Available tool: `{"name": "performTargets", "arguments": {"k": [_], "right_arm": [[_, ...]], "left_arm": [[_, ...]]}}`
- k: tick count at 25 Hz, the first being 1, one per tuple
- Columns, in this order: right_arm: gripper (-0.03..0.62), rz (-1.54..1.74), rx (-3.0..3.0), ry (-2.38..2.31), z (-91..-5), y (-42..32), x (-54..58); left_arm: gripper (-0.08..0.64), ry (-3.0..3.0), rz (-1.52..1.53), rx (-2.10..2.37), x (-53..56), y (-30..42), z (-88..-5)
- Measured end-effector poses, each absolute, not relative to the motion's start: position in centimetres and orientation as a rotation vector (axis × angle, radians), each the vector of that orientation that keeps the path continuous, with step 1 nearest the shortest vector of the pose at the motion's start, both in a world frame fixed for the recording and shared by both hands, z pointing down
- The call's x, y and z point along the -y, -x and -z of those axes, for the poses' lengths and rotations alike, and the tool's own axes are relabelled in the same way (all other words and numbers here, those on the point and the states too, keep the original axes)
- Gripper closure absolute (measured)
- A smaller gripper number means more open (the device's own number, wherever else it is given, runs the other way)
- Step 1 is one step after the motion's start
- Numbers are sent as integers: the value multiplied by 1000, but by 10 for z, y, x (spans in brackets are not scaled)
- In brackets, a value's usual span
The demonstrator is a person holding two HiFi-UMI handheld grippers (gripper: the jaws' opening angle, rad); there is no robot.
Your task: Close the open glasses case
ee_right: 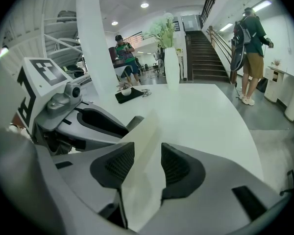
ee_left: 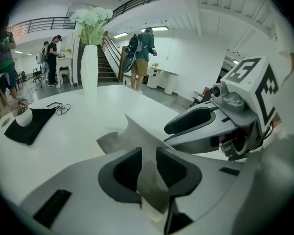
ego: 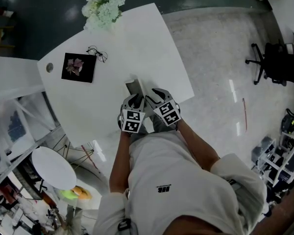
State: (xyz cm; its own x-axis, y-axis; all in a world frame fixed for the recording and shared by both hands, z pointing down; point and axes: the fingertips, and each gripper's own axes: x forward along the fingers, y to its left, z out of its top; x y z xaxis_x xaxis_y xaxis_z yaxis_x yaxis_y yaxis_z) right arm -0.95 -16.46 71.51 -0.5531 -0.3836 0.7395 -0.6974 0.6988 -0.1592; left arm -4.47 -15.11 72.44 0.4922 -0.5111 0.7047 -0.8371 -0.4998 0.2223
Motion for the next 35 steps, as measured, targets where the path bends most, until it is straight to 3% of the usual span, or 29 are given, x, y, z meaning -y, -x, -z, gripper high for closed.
{"name": "performTargets", "arguments": {"k": [35], "right_arm": [[419,-569,2238,-751,-707,44,154]], "left_arm": [[459,-2120,-756,1179,138,87,-733]]}}
